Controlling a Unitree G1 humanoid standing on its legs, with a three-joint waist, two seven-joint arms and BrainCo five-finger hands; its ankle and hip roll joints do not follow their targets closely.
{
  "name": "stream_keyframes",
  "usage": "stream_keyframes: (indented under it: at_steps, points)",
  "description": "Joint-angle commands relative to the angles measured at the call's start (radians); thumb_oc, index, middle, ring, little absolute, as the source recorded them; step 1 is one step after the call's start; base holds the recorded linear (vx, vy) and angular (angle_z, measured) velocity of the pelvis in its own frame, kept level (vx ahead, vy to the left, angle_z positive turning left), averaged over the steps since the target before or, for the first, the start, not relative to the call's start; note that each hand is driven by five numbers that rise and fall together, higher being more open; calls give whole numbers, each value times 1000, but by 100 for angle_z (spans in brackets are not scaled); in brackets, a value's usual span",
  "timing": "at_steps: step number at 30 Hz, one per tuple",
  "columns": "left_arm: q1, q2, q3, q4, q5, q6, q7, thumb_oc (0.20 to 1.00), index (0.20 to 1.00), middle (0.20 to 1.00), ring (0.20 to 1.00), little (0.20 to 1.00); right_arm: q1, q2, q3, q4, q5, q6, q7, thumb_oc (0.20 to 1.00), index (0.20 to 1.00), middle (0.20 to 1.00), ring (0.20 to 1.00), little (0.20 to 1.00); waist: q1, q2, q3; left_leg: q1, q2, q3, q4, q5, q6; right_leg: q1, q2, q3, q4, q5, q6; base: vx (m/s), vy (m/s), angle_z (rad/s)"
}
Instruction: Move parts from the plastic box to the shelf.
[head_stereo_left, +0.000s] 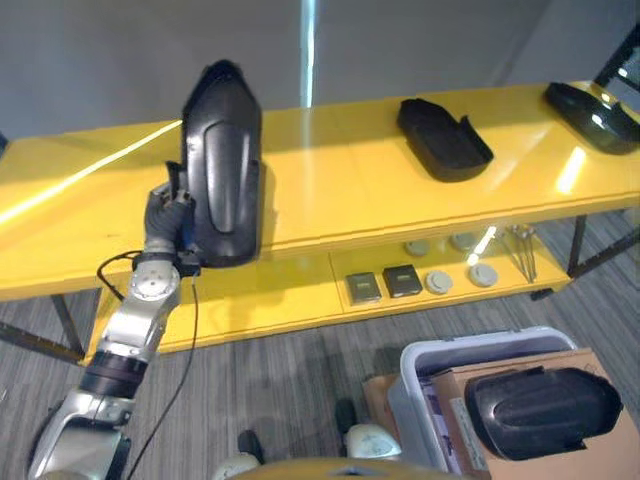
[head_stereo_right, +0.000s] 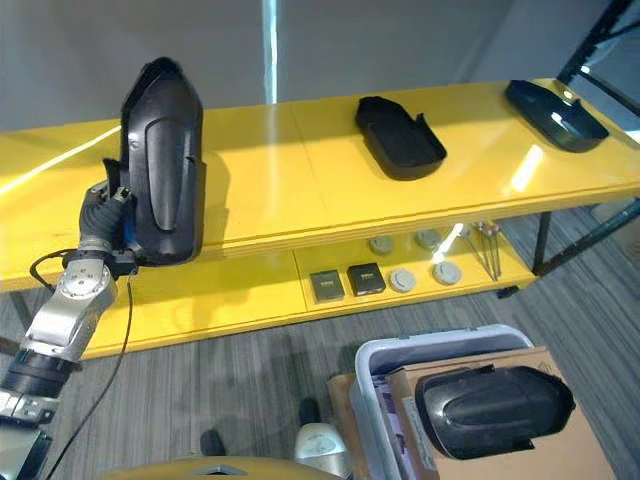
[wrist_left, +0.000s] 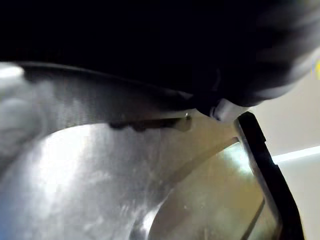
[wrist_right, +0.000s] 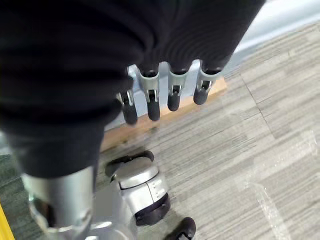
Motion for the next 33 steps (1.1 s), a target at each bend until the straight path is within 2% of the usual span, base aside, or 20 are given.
stream_keyframes:
  at_steps: [1, 7, 10, 14, 20, 27, 33]
  points:
    - [-143, 20, 0, 54, 30, -10, 30, 200, 200, 200, 200, 200, 6, -46, 36, 9, -49, -1, -15, 1000, 1000, 1000, 1000, 1000, -14, 16, -26, -50, 81, 7, 151, -109, -6, -44, -2, -3, 89, -84, 47, 68, 37, -16]
    - [-241, 13, -47, 260, 14, 44, 17, 200, 200, 200, 200, 200, 17, -46, 44, 11, -71, 2, -17, 1000, 1000, 1000, 1000, 1000, -41, 16, -35, -44, 82, 30, 172, -126, 2, -45, -8, 8, 106, -92, 52, 77, 24, -10]
    - [-313, -18, -66, 403, -62, 75, 51, 200, 200, 200, 200, 200, 15, -52, 62, 12, -83, 3, -5, 1000, 1000, 1000, 1000, 1000, -60, 13, -32, -57, 85, 39, 200, -141, 7, -61, -6, 23, 126, -101, 51, 85, 1, -15]
    - [-359, -29, -77, 507, -48, 65, 99, 200, 200, 200, 200, 200, 17, -57, 75, 12, -76, -3, 1, 1000, 1000, 1000, 1000, 1000, -74, 11, -24, -70, 88, 44, 225, -152, 9, -72, -5, 36, 140, -107, 51, 32, -13, -9]
    - [-411, -5, -75, 597, -79, 103, 146, 200, 200, 200, 200, 200, 25, -61, 87, 10, -69, 1, 4, 1000, 1000, 1000, 1000, 1000, -94, 9, -15, -67, 93, 55, 229, -151, 8, -72, -4, 47, 145, -110, 52, 55, -22, -7]
    - [-466, 38, -66, 708, -45, 107, 161, 200, 200, 200, 200, 200, 22, -72, 98, 18, -55, -15, 11, 1000, 1000, 1000, 1000, 1000, -109, 8, 2, -83, 96, 56, 243, -156, 7, -83, -3, 54, 152, -115, 50, 28, -27, -3]
    - [-584, 102, -119, 798, -16, 110, 182, 200, 200, 200, 200, 200, -16, -106, 123, -3, 2, -31, 30, 1000, 1000, 1000, 1000, 1000, -128, 7, 56, -157, 110, 45, 290, -161, -2, -145, 2, 67, 179, -124, 40, -81, -16, -6]
